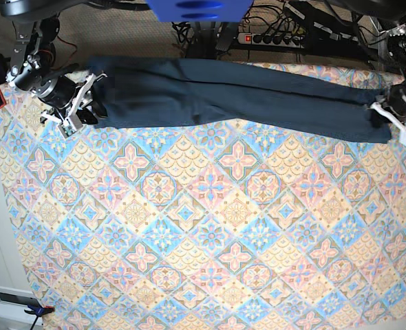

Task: Layout the t-shirt on the table in an organized manner, then fold the t-shirt properly
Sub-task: 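Fold the strip end with the left gripper toward the right gripper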

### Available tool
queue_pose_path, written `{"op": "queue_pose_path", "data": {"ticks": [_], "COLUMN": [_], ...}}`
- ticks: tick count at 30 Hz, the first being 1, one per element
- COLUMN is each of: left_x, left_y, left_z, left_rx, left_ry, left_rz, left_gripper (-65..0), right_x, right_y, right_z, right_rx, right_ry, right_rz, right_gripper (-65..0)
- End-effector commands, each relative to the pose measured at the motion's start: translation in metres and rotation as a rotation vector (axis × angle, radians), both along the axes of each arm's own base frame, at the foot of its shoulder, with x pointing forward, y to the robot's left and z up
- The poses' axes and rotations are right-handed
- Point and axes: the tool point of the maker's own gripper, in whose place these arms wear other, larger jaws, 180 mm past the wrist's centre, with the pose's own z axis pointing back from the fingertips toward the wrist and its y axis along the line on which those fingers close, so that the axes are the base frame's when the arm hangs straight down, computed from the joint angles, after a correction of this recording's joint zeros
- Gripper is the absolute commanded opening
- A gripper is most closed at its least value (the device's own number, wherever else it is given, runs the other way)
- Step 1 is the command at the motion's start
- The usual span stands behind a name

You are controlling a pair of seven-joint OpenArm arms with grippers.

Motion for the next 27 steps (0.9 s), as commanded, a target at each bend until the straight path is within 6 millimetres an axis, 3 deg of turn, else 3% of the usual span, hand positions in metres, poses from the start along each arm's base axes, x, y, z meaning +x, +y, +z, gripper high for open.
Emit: {"op": "queue_pose_path", "data": {"ticks": [1,5,9,11,19,27], "left_x": [0.023,0.039,0.049,0.046,0.022,0.014], "left_y": [0.018,0.055,0.053,0.038,-0.068,-0.117], "left_z": [0.027,0.041,0.058,0.064,0.065,0.048], "left_rx": [0.05,0.163,0.189,0.193,0.023,-0.152], "left_ry": [-0.089,-0.075,-0.114,-0.111,-0.142,-0.141], "left_rz": [0.021,0.077,0.056,0.01,-0.174,-0.18], "left_gripper": [-64.9,-64.9,-64.9,-64.9,-64.8,-64.8], "right_x": [0.005,0.006,0.005,0.005,0.007,0.017], "right_y": [0.0,0.001,0.001,-0.001,-0.002,-0.002], "right_z": [0.01,0.01,0.01,0.011,0.012,0.019], "right_rx": [0.007,0.008,0.008,0.005,0.003,0.003], "right_ry": [-0.04,-0.041,-0.039,-0.041,-0.049,-0.08], "right_rz": [0.01,0.011,0.011,0.006,0.004,0.004], "right_gripper": [-49.5,-49.5,-49.5,-49.5,-49.5,-49.5]}}
